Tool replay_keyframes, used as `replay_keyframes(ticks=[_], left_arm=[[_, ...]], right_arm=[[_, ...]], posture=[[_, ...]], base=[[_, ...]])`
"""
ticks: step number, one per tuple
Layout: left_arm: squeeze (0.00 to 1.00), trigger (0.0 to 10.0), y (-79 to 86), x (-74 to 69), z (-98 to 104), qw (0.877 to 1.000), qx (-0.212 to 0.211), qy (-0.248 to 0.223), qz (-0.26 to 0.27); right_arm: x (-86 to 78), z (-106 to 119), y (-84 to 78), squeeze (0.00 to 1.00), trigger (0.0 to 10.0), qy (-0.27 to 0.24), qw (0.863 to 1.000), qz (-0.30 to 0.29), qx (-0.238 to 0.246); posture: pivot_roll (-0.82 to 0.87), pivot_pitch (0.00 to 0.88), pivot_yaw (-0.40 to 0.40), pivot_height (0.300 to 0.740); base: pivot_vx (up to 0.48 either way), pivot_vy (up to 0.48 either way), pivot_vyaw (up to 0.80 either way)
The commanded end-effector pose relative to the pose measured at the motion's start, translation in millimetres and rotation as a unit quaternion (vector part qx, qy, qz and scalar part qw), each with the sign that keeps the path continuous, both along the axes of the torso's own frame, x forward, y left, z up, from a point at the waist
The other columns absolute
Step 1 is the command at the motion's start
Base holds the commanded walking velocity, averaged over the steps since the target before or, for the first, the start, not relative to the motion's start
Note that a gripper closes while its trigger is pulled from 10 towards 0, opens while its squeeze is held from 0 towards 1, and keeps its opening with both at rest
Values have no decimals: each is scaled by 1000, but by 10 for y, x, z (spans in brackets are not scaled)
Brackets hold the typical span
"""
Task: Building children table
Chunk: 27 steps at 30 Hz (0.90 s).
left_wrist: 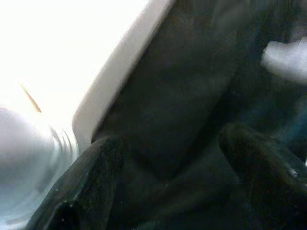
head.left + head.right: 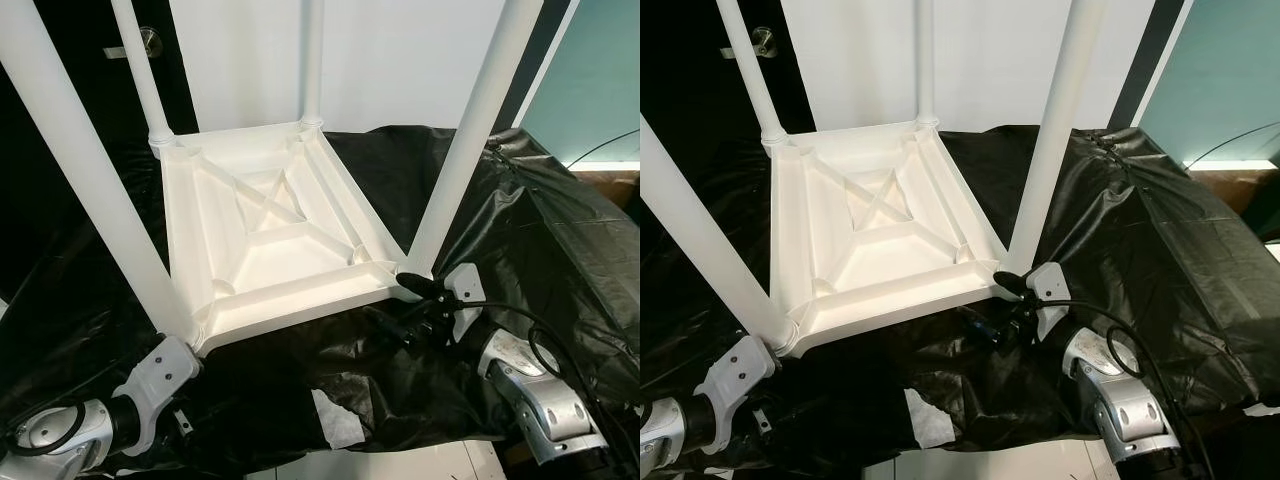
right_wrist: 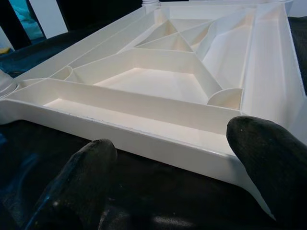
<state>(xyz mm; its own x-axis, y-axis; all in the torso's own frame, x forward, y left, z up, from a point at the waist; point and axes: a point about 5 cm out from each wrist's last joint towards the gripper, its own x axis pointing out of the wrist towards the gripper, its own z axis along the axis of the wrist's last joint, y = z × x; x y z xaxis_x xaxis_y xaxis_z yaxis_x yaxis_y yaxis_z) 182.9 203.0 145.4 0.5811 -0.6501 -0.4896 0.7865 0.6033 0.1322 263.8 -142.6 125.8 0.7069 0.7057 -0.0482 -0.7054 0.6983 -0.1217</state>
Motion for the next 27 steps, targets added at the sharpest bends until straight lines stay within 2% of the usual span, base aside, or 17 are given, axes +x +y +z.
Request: replay_keyframes(ticks=[1, 6, 7, 12, 15, 19, 20, 22, 27], left_arm=[[0, 10000, -73, 31, 175, 999, -41, -34, 2], [0, 10000, -133, 37, 260, 996, -79, -40, -15], [0, 10000, -135, 61, 282, 996, -78, -47, -16], [0, 10000, -217, 158, 418, 992, -93, -82, -25], [0, 10000, -322, 179, 479, 989, -109, -94, -39], [0, 10000, -457, 160, 517, 984, -138, -84, -74], [0, 10000, -533, 149, 543, 979, -159, -78, -100], [0, 10000, -561, 147, 552, 977, -167, -75, -110], [0, 10000, -754, 241, 572, 970, -181, -90, -136]], right_arm=[[7, 4, 35, 1000, 10000, 0, 1000, 14, -2], [-10, 10, 65, 984, 10000, 1, 1000, 26, 0], [-11, 15, 74, 922, 10000, 1, 1000, 28, 1], [3, 33, 117, 898, 10000, -1, 999, 42, -1], [26, 64, 171, 902, 10000, -2, 998, 58, 5], [99, 103, 236, 898, 10000, -9, 998, 66, 4], [128, 120, 274, 898, 10000, -13, 997, 72, 4], [136, 125, 289, 898, 10000, -14, 997, 76, 4], [165, 135, 342, 902, 10000, -17, 996, 89, 0]], posture=[[93, 0, -70, 740], [91, 0, -70, 740], [87, 0, -68, 740], [77, 0, -60, 740], [70, 0, -54, 740], [76, 0, -57, 740], [82, 0, -60, 740], [82, 0, -60, 740], [89, 0, -65, 740]], base=[[0, 0, 0], [0, 0, 0], [0, 0, 0], [0, 0, 0], [0, 0, 0], [0, 0, 0], [0, 0, 0], [0, 0, 0], [0, 0, 0]])
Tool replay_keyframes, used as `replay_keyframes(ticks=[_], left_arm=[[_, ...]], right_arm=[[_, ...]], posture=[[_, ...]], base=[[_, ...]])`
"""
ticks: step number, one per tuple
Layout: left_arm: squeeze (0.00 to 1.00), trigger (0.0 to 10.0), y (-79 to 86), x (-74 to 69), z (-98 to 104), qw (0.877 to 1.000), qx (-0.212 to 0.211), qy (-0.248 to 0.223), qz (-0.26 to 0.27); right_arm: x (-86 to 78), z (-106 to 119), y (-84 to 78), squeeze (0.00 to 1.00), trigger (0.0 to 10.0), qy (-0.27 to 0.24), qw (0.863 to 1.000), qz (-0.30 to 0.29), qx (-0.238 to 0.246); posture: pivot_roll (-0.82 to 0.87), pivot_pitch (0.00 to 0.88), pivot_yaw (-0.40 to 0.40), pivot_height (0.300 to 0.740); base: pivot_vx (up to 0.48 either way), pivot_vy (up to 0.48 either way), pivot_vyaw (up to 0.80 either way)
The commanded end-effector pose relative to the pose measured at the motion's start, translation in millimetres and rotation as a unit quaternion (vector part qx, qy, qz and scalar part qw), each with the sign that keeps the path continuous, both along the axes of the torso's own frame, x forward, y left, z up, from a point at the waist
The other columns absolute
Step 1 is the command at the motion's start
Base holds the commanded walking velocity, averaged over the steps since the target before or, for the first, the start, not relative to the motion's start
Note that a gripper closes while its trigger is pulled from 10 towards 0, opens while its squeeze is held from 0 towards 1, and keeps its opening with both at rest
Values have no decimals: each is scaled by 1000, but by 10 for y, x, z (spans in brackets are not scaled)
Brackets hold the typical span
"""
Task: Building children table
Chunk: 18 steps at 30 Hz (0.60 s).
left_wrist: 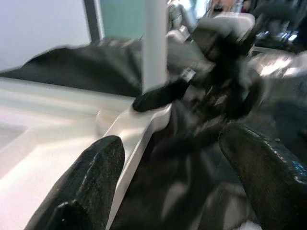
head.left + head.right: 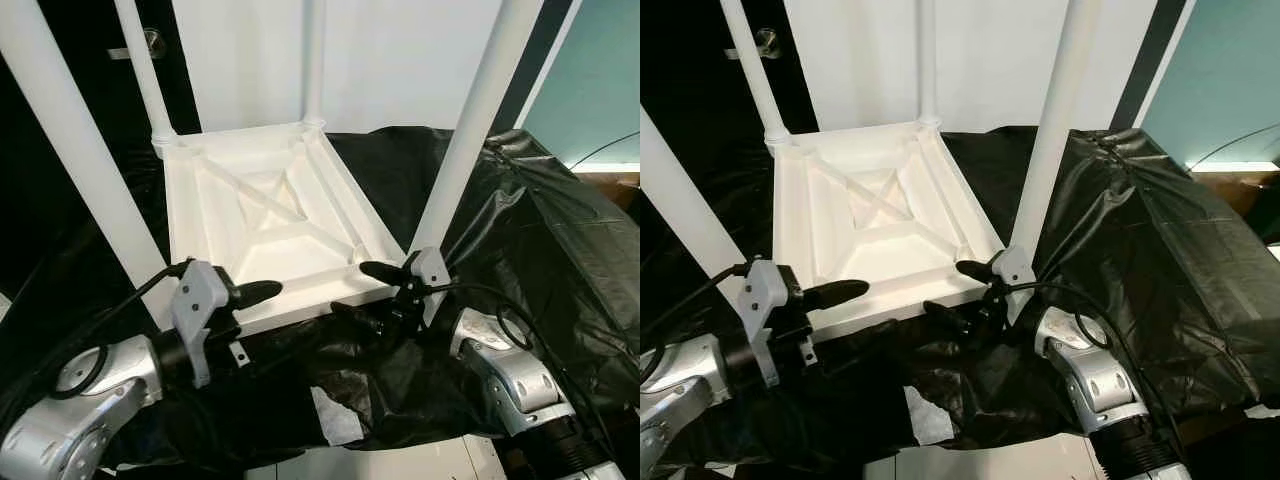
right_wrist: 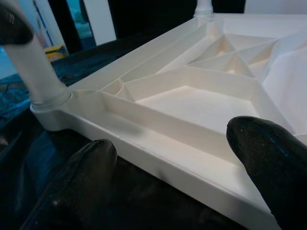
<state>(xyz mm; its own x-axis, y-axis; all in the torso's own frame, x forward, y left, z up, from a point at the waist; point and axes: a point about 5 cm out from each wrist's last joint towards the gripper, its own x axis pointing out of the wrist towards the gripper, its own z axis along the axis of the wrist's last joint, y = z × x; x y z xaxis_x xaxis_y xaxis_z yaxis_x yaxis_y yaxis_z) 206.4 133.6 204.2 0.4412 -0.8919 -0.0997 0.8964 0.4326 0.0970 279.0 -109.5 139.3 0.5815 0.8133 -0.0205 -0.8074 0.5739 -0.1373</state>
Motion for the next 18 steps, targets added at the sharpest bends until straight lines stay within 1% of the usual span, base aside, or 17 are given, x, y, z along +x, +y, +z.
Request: replay_keyframes(ticks=[1, 4, 6, 9, 10, 11, 12, 13, 14, 16, 17, 18], left_arm=[[0, 10000, -102, 45, -5, 1000, 1, -10, -7], [0, 10000, -198, 218, 20, 998, -5, -40, 39], [0, 10000, -249, 272, 26, 997, -10, -40, 58], [0, 10000, -360, 392, 47, 991, -24, -51, 123], [0, 10000, -360, 392, 47, 991, -24, -51, 123], [0, 10000, -448, 418, 52, 985, -25, -65, 156], [0, 10000, -489, 417, 50, 983, -24, -69, 165], [0, 10000, -489, 417, 50, 983, -24, -69, 165], [0, 10000, -541, 447, 32, 978, -21, -72, 194], [0, 10000, -553, 493, 18, 970, -18, -77, 229], [0, 10000, -526, 553, 2, 961, -9, -83, 265], [0, 10000, -494, 590, -1, 954, 1, -90, 288]], right_arm=[[19, 3, 14, 898, 10000, -3, 1000, 6, -5], [29, 11, 31, 898, 10000, -5, 1000, 6, -5], [28, 13, 36, 898, 10000, -6, 1000, 4, -3], [30, 11, 42, 902, 10000, -8, 1000, -4, 1], [30, 11, 42, 902, 10000, -8, 1000, -4, 1], [27, 6, 39, 902, 10000, -7, 1000, -10, 5], [24, 4, 37, 902, 10000, -7, 1000, -13, 7], [24, 4, 37, 902, 10000, -7, 1000, -13, 7], [21, 1, 34, 902, 10000, -7, 1000, -16, 10], [17, 1, 32, 902, 10000, -6, 1000, -19, 14], [9, 1, 27, 902, 10000, -7, 1000, -19, 15], [6, 3, 21, 902, 10000, -8, 1000, -20, 15]], posture=[[89, 0, -65, 740], [83, 0, -59, 740], [73, 0, -51, 740], [62, 0, -38, 740], [62, 0, -38, 740], [55, 0, -33, 740], [54, 0, -32, 740], [54, 0, -32, 740], [51, 0, -31, 740], [50, 0, -28, 740], [49, 0, -26, 740], [49, 0, -26, 740]], base=[[0, 0, 0], [0, 0, 0], [0, 0, 0], [0, 0, 0], [0, 0, 0], [0, 0, 0], [0, 0, 0], [0, 0, 0], [0, 0, 0], [0, 0, 0], [0, 0, 0], [0, 0, 0]])
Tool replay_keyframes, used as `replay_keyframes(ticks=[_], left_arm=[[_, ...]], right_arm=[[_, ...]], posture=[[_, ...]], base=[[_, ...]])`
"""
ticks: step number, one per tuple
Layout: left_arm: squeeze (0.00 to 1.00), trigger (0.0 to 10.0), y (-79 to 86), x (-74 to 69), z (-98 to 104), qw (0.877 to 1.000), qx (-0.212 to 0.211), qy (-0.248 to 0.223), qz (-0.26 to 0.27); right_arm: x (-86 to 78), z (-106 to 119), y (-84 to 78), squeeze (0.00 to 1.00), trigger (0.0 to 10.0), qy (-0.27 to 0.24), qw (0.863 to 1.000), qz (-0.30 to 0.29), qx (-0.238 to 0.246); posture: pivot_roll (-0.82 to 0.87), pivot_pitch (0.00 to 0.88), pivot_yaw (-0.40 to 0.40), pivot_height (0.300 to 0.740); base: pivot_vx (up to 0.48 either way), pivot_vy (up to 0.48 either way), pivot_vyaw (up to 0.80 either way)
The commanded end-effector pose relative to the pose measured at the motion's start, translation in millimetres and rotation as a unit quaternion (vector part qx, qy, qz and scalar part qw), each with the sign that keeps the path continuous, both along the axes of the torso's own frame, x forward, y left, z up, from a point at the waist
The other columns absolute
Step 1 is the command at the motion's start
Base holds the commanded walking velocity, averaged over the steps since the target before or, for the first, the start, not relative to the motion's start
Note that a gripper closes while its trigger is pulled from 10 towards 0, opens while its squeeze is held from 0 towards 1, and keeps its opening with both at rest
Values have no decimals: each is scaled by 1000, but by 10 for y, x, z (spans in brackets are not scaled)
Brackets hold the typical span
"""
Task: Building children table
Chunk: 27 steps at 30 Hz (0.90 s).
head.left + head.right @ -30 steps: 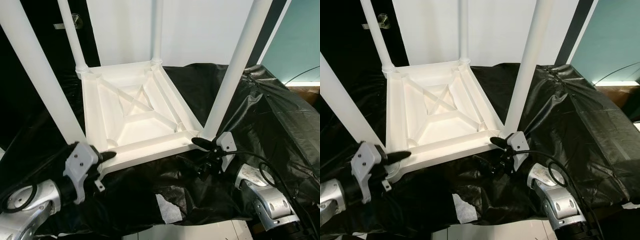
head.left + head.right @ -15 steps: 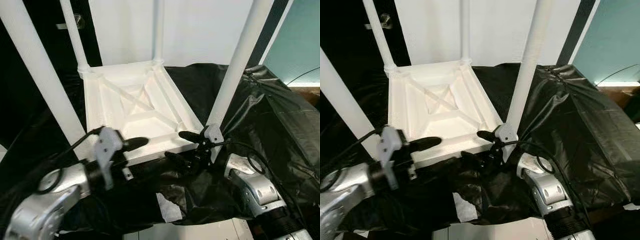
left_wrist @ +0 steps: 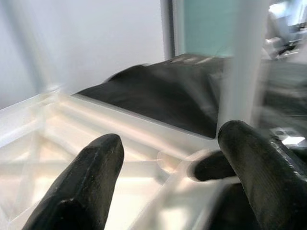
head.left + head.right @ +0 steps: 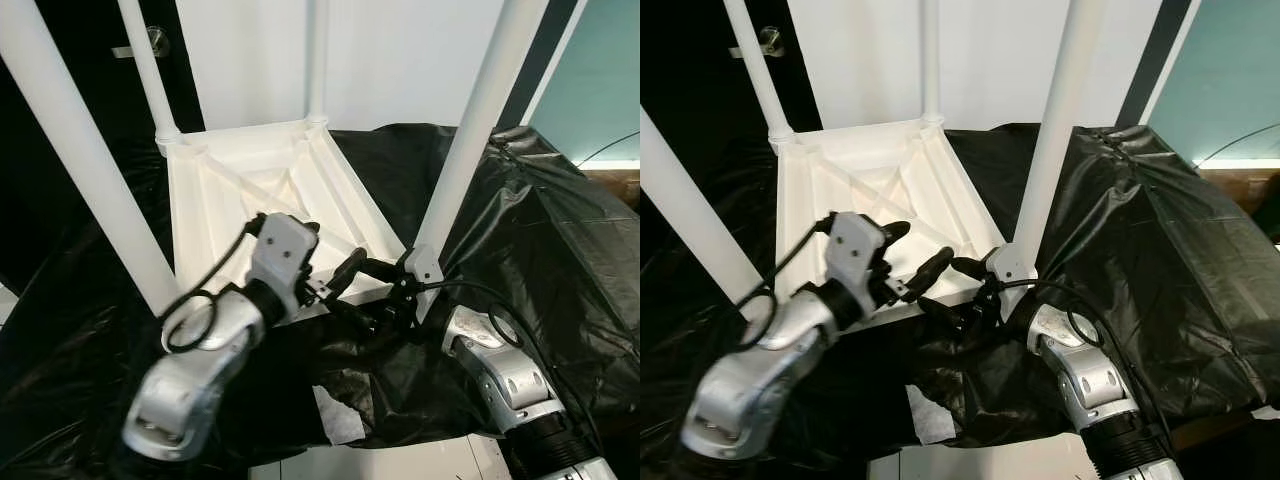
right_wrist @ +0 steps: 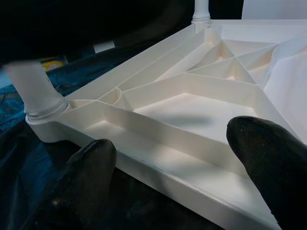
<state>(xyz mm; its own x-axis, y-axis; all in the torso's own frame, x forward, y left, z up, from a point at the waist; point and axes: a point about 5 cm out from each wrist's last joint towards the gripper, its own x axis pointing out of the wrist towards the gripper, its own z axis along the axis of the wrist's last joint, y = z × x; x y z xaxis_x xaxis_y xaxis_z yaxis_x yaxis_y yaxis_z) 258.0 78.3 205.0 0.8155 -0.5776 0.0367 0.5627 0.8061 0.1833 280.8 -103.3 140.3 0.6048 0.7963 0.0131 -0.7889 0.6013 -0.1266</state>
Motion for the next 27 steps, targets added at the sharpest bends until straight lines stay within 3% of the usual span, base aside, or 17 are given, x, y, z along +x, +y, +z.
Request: replay_keyframes(ticks=[1, 4, 5, 6, 9, 10, 13, 15, 16, 18, 22, 27], left_arm=[[0, 10000, 59, 74, -9, 999, 23, -6, 49], [0, 10000, 233, 191, 3, 989, 40, -25, 138], [0, 10000, 233, 191, 3, 989, 40, -25, 138], [0, 10000, 344, 259, -12, 980, 36, -21, 193], [0, 10000, 492, 323, -36, 967, 35, -18, 250], [0, 10000, 577, 354, -63, 957, 44, -17, 286], [0, 10000, 632, 359, -95, 951, 45, -13, 305], [0, 10000, 703, 370, -207, 940, 71, 9, 333], [0, 10000, 703, 370, -207, 940, 71, 9, 333], [0, 10000, 774, 366, -264, 931, 61, 26, 358], [0, 10000, 970, 352, -359, 910, 85, 43, 404], [0, 10000, 1128, 318, -419, 898, 71, 66, 429]], right_arm=[[-12, -7, -42, 902, 10000, -2, 1000, -6, -2], [-2, 24, -89, 906, 10000, -8, 1000, -21, 5], [-2, 24, -89, 906, 10000, -8, 1000, -21, 5], [3, 49, -112, 906, 10000, -12, 999, -28, 10], [7, 82, -139, 906, 10000, -16, 999, -38, 18], [9, 96, -154, 906, 10000, -19, 999, -44, 21], [6, 105, -163, 906, 10000, -20, 998, -47, 23], [5, 125, -180, 906, 10000, -25, 998, -56, 25], [5, 125, -180, 906, 10000, -25, 998, -56, 25], [10, 144, -195, 906, 10000, -29, 997, -67, 29], [40, 160, -207, 910, 10000, -35, 994, -93, 39], [75, 131, -229, 906, 10000, -26, 993, -106, 43]], posture=[[49, 0, -26, 740], [49, 0, -22, 740], [49, 0, -22, 740], [47, 0, -19, 740], [48, 0, -22, 740], [49, 0, -22, 740], [46, 0, -23, 740], [46, 0, -25, 740], [46, 0, -25, 740], [42, 0, -28, 740], [46, 0, -36, 740], [49, 0, -39, 740]], base=[[0, 0, 0], [0, 0, 0], [0, 0, 0], [0, 0, 0], [0, 0, 0], [0, 0, 0], [0, 0, 0], [0, 0, 0], [0, 0, 0], [0, 0, 0], [0, 0, 0], [0, 0, 0]])
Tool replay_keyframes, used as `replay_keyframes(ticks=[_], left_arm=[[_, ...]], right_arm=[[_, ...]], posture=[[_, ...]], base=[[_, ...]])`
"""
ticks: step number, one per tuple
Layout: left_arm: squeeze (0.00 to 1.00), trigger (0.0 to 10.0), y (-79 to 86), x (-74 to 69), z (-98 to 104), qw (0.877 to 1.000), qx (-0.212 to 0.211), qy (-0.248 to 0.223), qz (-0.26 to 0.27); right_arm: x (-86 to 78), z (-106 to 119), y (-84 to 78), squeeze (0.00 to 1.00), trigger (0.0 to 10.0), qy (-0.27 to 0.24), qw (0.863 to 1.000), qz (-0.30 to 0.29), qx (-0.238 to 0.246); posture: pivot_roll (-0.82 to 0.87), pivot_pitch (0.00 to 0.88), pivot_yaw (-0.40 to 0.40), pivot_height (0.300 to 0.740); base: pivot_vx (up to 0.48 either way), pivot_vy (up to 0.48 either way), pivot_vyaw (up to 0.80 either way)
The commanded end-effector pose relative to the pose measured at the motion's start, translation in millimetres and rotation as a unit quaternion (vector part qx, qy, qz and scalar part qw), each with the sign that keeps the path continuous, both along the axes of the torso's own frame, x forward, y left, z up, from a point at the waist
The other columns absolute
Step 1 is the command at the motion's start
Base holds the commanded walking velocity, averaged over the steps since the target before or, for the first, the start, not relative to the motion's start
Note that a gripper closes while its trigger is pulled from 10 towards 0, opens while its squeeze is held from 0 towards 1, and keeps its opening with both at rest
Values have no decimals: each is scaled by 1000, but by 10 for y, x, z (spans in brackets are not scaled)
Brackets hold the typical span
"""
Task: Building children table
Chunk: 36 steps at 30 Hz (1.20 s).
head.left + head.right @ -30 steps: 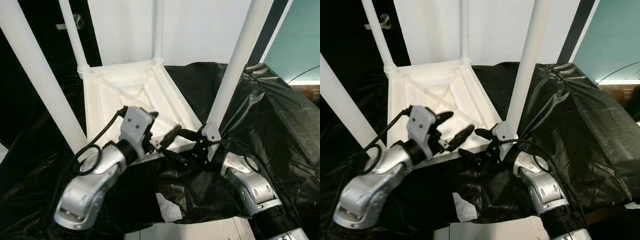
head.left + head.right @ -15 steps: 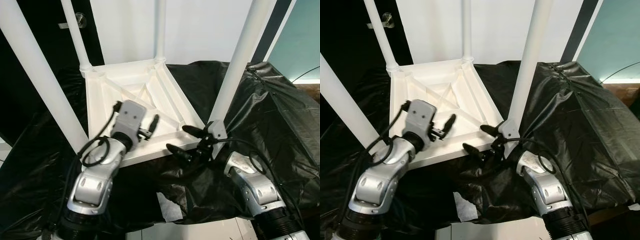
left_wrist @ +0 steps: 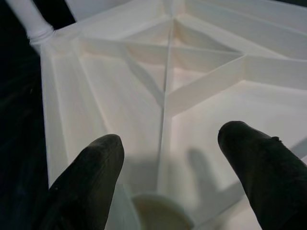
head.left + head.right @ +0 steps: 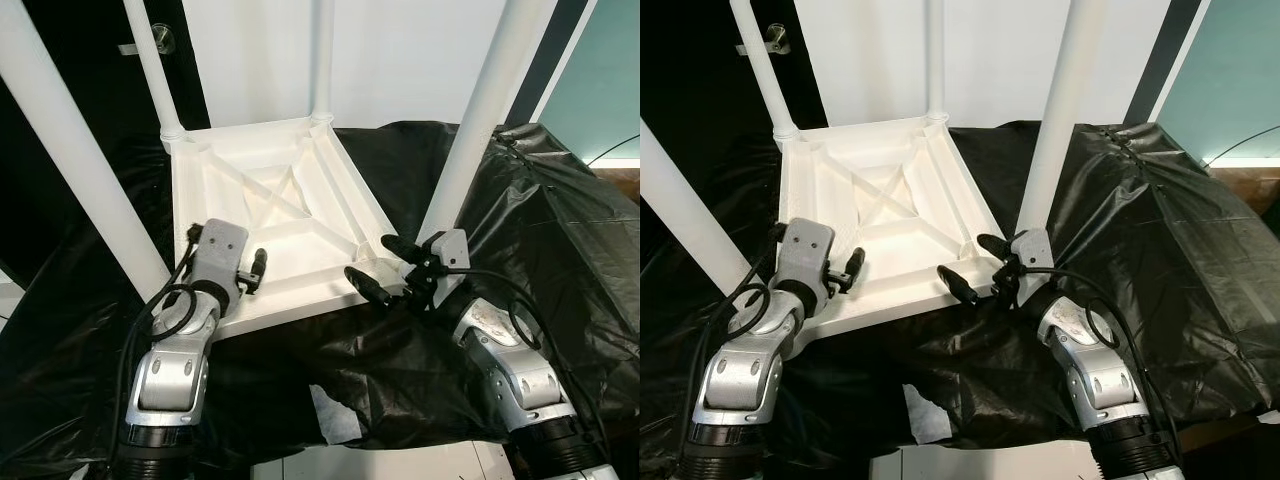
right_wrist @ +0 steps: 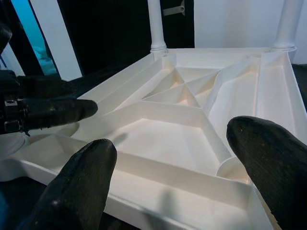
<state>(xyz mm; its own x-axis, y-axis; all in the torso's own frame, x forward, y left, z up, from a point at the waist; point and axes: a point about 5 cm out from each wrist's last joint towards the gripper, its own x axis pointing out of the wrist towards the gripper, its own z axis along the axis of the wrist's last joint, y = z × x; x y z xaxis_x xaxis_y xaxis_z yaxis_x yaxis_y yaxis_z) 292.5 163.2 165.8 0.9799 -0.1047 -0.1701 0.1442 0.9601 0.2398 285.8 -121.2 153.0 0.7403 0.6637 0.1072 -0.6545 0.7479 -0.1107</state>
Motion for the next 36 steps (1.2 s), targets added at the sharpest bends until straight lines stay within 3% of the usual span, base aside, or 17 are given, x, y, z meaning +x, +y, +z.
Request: replay_keyframes(ticks=[1, 5, 14, 18, 22, 27, 29, 36], left_arm=[[0, 10000, 340, -36, -37, 981, 44, -22, 190], [0, 10000, 523, -55, -73, 975, 52, -12, 214], [0, 10000, 728, -31, -46, 971, 84, -16, 224], [0, 10000, 803, 39, 0, 972, 93, -29, 212], [0, 10000, 816, 99, 38, 973, 103, -40, 200], [0, 10000, 813, 181, 80, 976, 106, -51, 183], [0, 10000, 806, 198, 84, 977, 107, -52, 179], [0, 10000, 676, 285, 85, 983, 98, -56, 148]], right_arm=[[53, -4, -68, 910, 10000, 3, 1000, -17, 5], [87, -22, -53, 910, 10000, 5, 1000, -21, 2], [81, -64, 19, 910, 10000, 7, 998, -56, 19], [26, -118, 132, 914, 10000, 11, 998, -53, 21], [41, -133, 134, 914, 10000, 6, 997, -75, 22], [111, -125, 0, 914, 10000, 0, 987, -155, 32], [118, -128, -18, 910, 10000, 1, 986, -161, 34], [262, -100, 170, 906, 10000, -1, 997, -72, 22]], posture=[[54, 0, -42, 740], [60, 0, -48, 740], [69, 0, -56, 740], [65, 0, -53, 740], [59, 0, -49, 740], [49, 0, -41, 740], [42, 0, -36, 740], [21, 0, -10, 740]], base=[[0, 0, 0], [0, 0, 0], [0, 0, 0], [0, 0, 0], [0, 0, 0], [0, 0, 0], [0, 0, 0], [0, 0, 0]])
